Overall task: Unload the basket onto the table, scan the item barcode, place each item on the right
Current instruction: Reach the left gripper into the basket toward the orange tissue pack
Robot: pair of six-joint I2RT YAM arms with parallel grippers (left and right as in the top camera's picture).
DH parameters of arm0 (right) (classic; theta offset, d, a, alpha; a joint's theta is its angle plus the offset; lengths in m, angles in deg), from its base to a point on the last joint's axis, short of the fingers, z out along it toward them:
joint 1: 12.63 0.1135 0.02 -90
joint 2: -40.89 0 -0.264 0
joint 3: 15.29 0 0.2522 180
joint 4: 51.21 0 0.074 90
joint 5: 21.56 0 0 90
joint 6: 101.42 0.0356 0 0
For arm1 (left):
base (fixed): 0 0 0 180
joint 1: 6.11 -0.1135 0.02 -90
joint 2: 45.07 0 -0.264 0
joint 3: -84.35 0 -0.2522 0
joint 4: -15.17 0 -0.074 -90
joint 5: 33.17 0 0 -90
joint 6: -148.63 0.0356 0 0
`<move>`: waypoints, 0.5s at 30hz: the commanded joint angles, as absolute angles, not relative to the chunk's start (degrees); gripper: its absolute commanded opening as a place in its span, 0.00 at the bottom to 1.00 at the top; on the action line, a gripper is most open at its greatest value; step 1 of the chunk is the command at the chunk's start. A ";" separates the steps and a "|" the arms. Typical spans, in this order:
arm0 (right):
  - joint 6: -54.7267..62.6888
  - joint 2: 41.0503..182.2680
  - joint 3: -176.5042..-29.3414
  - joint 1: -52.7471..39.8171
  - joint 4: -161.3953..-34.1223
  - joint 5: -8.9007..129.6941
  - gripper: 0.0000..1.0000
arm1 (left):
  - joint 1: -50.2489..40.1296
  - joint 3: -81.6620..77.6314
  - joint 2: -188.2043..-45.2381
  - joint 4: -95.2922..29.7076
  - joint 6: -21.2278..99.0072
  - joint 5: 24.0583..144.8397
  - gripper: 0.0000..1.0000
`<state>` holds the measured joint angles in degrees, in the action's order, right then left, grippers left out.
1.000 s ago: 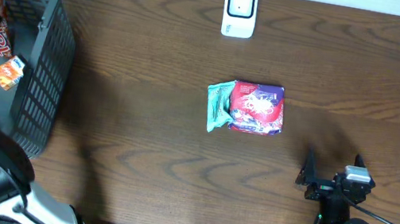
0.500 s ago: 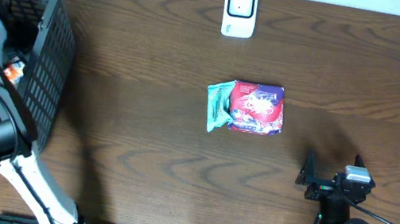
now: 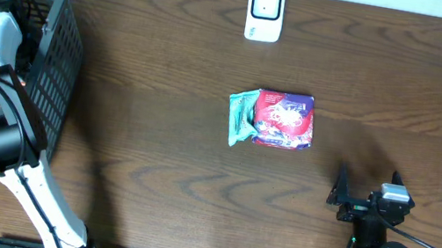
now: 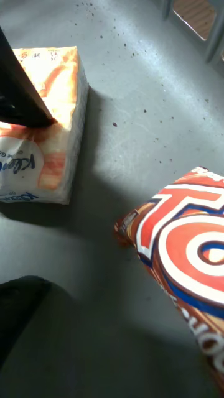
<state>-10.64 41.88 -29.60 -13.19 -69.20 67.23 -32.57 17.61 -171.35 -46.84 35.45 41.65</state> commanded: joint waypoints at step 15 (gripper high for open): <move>-11.28 41.66 -29.36 -12.79 -69.25 67.71 0.99 | -33.70 15.78 -169.43 -51.53 24.78 40.67 0.75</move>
<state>-10.66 41.88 -29.60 -13.19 -69.20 67.23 -32.92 17.39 -170.85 -50.88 29.22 41.39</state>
